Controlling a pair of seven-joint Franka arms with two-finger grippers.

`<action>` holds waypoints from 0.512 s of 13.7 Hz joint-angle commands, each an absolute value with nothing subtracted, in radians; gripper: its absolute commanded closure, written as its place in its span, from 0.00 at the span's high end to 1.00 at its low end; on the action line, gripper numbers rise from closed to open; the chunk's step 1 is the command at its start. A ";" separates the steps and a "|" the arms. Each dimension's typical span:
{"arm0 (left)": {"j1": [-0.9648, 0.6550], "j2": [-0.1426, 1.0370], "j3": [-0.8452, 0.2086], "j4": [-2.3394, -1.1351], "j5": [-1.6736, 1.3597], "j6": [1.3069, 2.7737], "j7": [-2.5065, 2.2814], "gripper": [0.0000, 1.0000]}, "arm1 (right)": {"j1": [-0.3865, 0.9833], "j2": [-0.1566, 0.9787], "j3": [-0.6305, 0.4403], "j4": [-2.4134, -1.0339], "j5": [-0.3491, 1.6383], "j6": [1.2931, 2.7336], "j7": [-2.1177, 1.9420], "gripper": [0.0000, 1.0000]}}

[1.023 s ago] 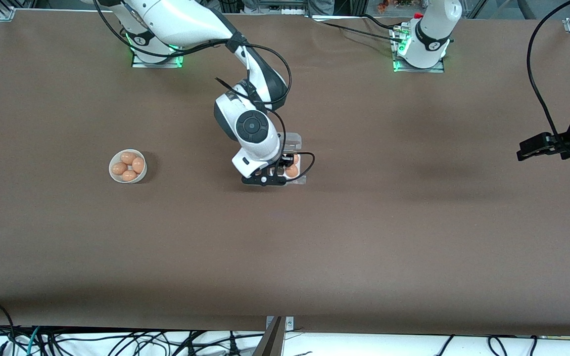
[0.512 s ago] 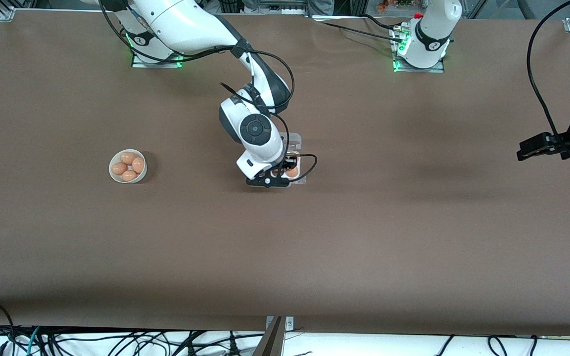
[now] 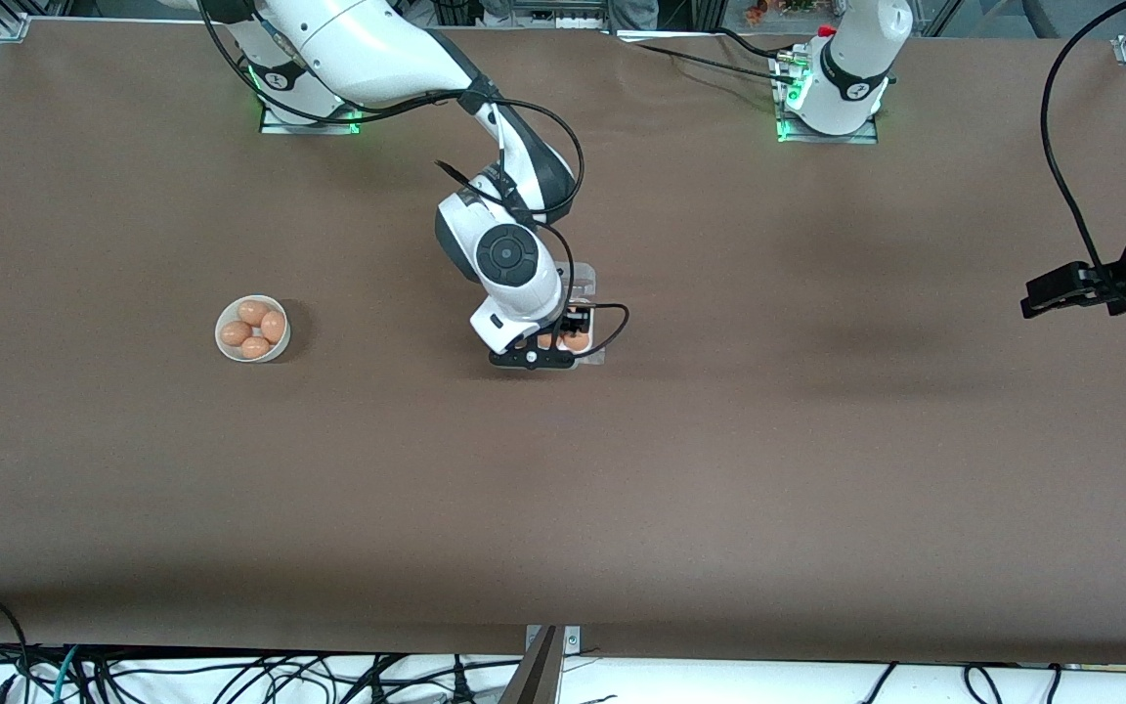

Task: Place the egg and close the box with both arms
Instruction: 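Lower the egg into the empty slot and open the right gripper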

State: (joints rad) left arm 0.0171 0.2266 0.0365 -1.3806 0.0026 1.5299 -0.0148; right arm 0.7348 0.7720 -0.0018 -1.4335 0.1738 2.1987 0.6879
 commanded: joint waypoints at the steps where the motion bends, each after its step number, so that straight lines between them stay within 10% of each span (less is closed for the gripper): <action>1: 0.018 0.227 0.037 -1.367 -0.012 1.519 -0.018 1.00 | 0.736 0.782 -0.011 -1.402 0.181 2.191 0.669 1.00; 7: -0.049 0.244 0.020 -1.373 -0.103 1.497 -0.023 0.99 | 0.626 0.706 -0.034 -1.404 0.160 2.117 0.372 1.00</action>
State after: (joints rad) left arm -0.0101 0.2289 0.0238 -1.3814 -0.0686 1.5214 -0.0148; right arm 0.6883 0.7487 -0.0397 -1.3993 0.1678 2.1836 0.4618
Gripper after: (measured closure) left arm 0.000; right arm 0.000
